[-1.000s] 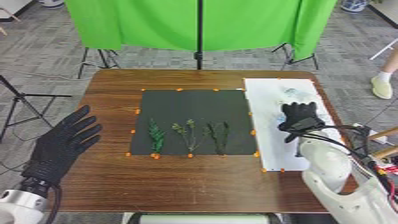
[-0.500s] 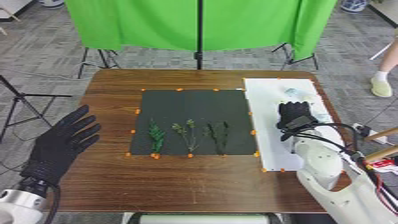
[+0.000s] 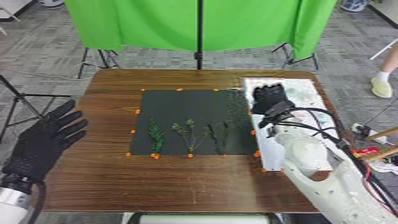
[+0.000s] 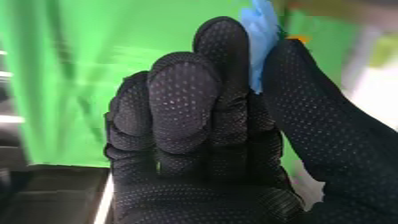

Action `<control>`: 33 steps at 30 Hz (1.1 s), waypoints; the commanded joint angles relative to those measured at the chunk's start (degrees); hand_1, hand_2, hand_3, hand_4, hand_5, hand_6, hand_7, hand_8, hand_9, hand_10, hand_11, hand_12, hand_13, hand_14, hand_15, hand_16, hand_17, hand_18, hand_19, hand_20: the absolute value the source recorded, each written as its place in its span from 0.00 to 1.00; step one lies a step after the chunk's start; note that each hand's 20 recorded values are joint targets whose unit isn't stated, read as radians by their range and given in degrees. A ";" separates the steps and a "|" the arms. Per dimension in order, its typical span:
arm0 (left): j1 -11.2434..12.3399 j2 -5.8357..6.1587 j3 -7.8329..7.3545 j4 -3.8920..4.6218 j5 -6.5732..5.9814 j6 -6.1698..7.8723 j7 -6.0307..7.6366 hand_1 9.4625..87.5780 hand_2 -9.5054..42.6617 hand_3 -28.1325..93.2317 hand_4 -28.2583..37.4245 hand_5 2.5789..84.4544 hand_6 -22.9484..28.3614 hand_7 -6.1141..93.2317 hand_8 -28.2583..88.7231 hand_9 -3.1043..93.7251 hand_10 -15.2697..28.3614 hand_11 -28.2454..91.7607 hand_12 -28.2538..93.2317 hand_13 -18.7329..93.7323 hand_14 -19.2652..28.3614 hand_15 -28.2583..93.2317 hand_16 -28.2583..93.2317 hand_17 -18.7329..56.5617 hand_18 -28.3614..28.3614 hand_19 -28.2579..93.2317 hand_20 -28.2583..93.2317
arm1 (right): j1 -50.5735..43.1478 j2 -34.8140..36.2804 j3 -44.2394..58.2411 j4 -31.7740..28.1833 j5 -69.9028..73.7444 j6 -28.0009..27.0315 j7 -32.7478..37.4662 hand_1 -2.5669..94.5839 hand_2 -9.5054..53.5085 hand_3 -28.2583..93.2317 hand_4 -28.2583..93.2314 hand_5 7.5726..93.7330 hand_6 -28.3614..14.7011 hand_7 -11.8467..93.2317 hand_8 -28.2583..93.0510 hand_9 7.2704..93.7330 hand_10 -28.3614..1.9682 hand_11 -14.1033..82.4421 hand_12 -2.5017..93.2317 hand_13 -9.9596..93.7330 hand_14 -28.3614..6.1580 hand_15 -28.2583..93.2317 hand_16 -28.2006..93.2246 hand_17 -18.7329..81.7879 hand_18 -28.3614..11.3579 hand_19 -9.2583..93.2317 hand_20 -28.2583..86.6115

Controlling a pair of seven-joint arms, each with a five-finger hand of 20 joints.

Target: Arrange flowers

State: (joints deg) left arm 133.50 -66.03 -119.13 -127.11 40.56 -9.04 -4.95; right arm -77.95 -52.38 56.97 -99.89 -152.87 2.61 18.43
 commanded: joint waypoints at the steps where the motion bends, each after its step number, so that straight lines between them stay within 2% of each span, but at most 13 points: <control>1: 1.29 1.27 -2.02 0.34 -0.81 1.41 -1.13 0.19 0.14 0.81 0.01 0.28 0.48 0.27 0.14 0.26 0.58 0.41 0.36 0.31 0.68 0.47 0.23 0.09 0.83 0.56 0.29 | 12.60 -12.85 -8.98 2.87 -1.21 -0.53 -7.50 0.49 0.00 0.96 0.01 0.76 0.63 0.59 0.12 0.95 0.83 0.37 0.55 0.87 0.76 0.70 0.53 0.53 0.24 0.91 0.60; 5: 0.44 1.54 -1.93 0.64 -0.63 1.30 -0.95 0.19 0.15 0.81 0.01 0.28 0.48 0.27 0.14 0.26 0.58 0.41 0.36 0.31 0.68 0.47 0.23 0.09 0.83 0.56 0.29 | 13.03 -17.71 -11.07 5.04 -3.37 -1.14 -10.48 0.50 0.00 0.95 0.00 0.76 0.64 0.60 0.12 0.95 0.83 0.37 0.56 0.87 0.75 0.71 0.52 0.53 0.24 0.91 0.60; 8: 0.54 1.63 -1.86 0.56 -0.54 1.37 -0.77 0.19 0.15 0.81 0.01 0.28 0.48 0.27 0.14 0.26 0.58 0.41 0.36 0.31 0.68 0.47 0.23 0.09 0.83 0.56 0.29 | 13.27 -20.89 -12.59 7.00 -5.03 -2.03 -12.97 0.50 0.00 0.95 0.00 0.75 0.64 0.60 0.12 0.94 0.83 0.37 0.55 0.87 0.75 0.71 0.52 0.52 0.25 0.91 0.60; 9: -0.02 2.00 -1.64 0.83 -0.63 1.40 -1.07 0.19 0.15 0.81 0.01 0.28 0.48 0.27 0.14 0.26 0.58 0.41 0.36 0.31 0.68 0.47 0.23 0.09 0.83 0.56 0.29 | 13.61 -21.87 -13.20 7.85 -5.48 -2.58 -13.22 0.50 0.00 0.95 0.00 0.75 0.64 0.60 0.11 0.94 0.83 0.37 0.55 0.87 0.75 0.71 0.52 0.52 0.25 0.91 0.60; 10: -0.03 2.27 -1.48 0.88 -0.61 1.50 -0.82 0.19 0.15 0.81 0.01 0.28 0.48 0.27 0.14 0.26 0.58 0.41 0.36 0.31 0.68 0.47 0.23 0.09 0.83 0.56 0.29 | 13.74 -22.63 -13.75 8.51 -6.03 -2.67 -14.02 0.50 0.00 0.95 0.00 0.75 0.64 0.60 0.11 0.94 0.83 0.37 0.55 0.86 0.75 0.71 0.52 0.52 0.25 0.91 0.60; 11: 0.66 2.00 -1.72 0.53 -0.57 1.31 -0.40 0.19 0.15 0.81 0.01 0.28 0.48 0.27 0.14 0.26 0.58 0.41 0.36 0.31 0.68 0.48 0.23 0.09 0.83 0.56 0.29 | 13.83 -22.64 -14.99 8.14 -6.27 -2.94 -14.18 0.50 0.00 0.95 0.00 0.75 0.64 0.60 0.11 0.94 0.83 0.37 0.55 0.86 0.75 0.72 0.52 0.52 0.25 0.91 0.60; 14: 0.75 2.41 -1.81 0.49 -0.60 1.34 -0.47 0.19 0.15 0.81 0.01 0.28 0.48 0.27 0.14 0.26 0.58 0.40 0.36 0.31 0.68 0.48 0.23 0.09 0.83 0.55 0.29 | 14.25 -24.56 -16.98 9.62 -7.87 -3.84 -15.73 0.50 0.00 0.95 0.00 0.75 0.64 0.60 0.11 0.94 0.82 0.38 0.55 0.86 0.75 0.72 0.52 0.52 0.25 0.91 0.60; 15: 1.60 2.14 -2.18 -0.10 -0.57 1.38 -0.19 0.19 0.15 0.81 0.01 0.28 0.48 0.27 0.14 0.26 0.58 0.40 0.36 0.31 0.68 0.48 0.23 0.09 0.83 0.55 0.29 | 14.29 -24.89 -17.91 9.59 -8.37 -4.09 -15.99 0.50 0.00 0.94 0.00 0.75 0.64 0.60 0.11 0.94 0.82 0.38 0.55 0.86 0.75 0.72 0.52 0.52 0.25 0.90 0.60; 18: 1.05 2.69 -1.97 0.22 -0.65 1.32 -0.48 0.19 0.15 0.81 0.01 0.28 0.48 0.27 0.14 0.26 0.58 0.40 0.36 0.31 0.68 0.47 0.23 0.09 0.83 0.56 0.29 | 15.25 -26.71 -19.88 12.02 -10.20 -3.75 -17.65 0.50 0.00 0.94 0.00 0.75 0.64 0.60 0.11 0.94 0.82 0.38 0.55 0.85 0.75 0.72 0.52 0.51 0.26 0.90 0.60; 25: -0.48 3.99 -0.84 0.85 -0.71 1.10 -0.84 0.19 0.15 0.81 0.01 0.28 0.48 0.27 0.14 0.26 0.58 0.40 0.36 0.31 0.68 0.47 0.23 0.09 0.83 0.56 0.29 | 16.53 -27.65 -24.82 13.65 -12.36 -3.22 -16.39 0.50 0.00 0.94 0.00 0.75 0.65 0.60 0.11 0.93 0.82 0.38 0.55 0.85 0.75 0.72 0.52 0.51 0.26 0.90 0.60; 33: -1.83 4.59 -0.01 1.25 -0.70 0.88 -1.08 0.19 0.15 0.81 0.01 0.28 0.48 0.27 0.14 0.26 0.58 0.40 0.36 0.31 0.68 0.47 0.23 0.09 0.83 0.56 0.29 | 16.62 -28.96 -25.31 16.46 -14.57 -1.54 -16.63 0.50 0.00 0.94 0.00 0.74 0.66 0.61 0.11 0.92 0.83 0.38 0.55 0.85 0.75 0.73 0.52 0.51 0.26 0.90 0.61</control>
State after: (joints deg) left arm 132.52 -61.90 -119.82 -126.44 40.05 -8.15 -5.38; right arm -61.52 -79.53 30.86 -85.65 -164.99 -0.85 1.78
